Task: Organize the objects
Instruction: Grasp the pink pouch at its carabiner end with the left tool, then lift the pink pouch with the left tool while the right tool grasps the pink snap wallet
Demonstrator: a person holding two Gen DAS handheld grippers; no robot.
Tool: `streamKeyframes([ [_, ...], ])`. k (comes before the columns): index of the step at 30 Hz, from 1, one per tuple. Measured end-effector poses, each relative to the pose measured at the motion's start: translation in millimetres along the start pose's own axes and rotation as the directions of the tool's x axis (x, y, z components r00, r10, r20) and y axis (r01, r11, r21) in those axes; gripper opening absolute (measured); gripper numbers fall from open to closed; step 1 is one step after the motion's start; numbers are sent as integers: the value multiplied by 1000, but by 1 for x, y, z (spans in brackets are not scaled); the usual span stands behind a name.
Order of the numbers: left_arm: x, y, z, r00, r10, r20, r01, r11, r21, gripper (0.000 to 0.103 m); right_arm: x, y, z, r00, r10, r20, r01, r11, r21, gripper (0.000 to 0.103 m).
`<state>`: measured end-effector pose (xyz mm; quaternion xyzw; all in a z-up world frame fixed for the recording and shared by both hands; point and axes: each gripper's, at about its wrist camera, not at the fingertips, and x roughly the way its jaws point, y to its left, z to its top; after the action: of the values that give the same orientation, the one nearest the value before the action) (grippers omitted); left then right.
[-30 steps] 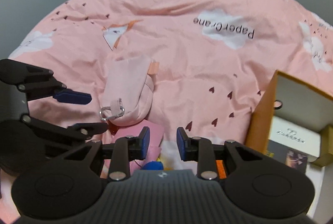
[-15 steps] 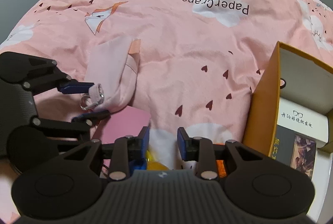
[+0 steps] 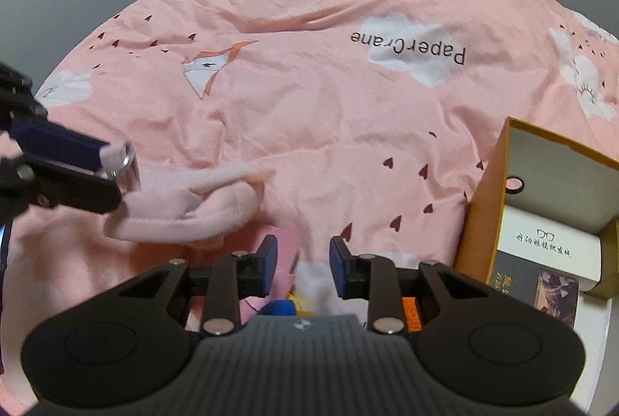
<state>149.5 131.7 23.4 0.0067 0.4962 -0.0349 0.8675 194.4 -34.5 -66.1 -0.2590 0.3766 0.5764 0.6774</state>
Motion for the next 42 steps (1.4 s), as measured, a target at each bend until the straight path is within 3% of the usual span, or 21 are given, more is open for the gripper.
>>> streamKeyframes([
  [6, 8, 11, 6, 998, -47, -50, 46, 999, -20, 22, 1, 7, 1, 1000, 30, -10, -30, 999, -22, 31],
  [10, 33, 41, 9, 989, -119, -91, 108, 988, -112, 23, 9, 18, 5, 999, 29, -17, -30, 996, -86, 31],
  [13, 39, 55, 14, 998, -30, -56, 23, 991, -128, 23, 17, 22, 10, 998, 55, -17, -57, 991, -122, 31],
  [17, 41, 71, 20, 1000, -13, -10, 11, 985, -174, 23, 28, 27, 28, 997, 83, 3, -82, 987, -140, 30],
  [21, 43, 72, 20, 985, 169, 21, -164, 975, -147, 23, 41, 35, 46, 993, 117, 27, -111, 982, -154, 21],
  [22, 42, 72, 18, 981, 189, 41, -181, 971, -155, 29, 44, 37, 49, 992, 119, 41, -111, 981, -159, 19],
  [25, 34, 75, 6, 972, 208, 109, -182, 961, -210, 42, 50, 43, 57, 991, 115, 74, -102, 982, -158, 18],
  [29, 31, 75, -13, 959, 235, 159, -187, 945, -269, 48, 58, 42, 64, 990, 116, 79, -106, 987, -124, 17],
  [36, 52, 65, -34, 973, 195, 124, -152, 944, -291, 51, 63, 37, 69, 989, 126, 74, -122, 991, -61, 16],
  [42, 78, 56, -34, 965, 236, 115, -187, 925, -331, 54, 63, 34, 69, 989, 133, 68, -131, 991, -30, 16],
])
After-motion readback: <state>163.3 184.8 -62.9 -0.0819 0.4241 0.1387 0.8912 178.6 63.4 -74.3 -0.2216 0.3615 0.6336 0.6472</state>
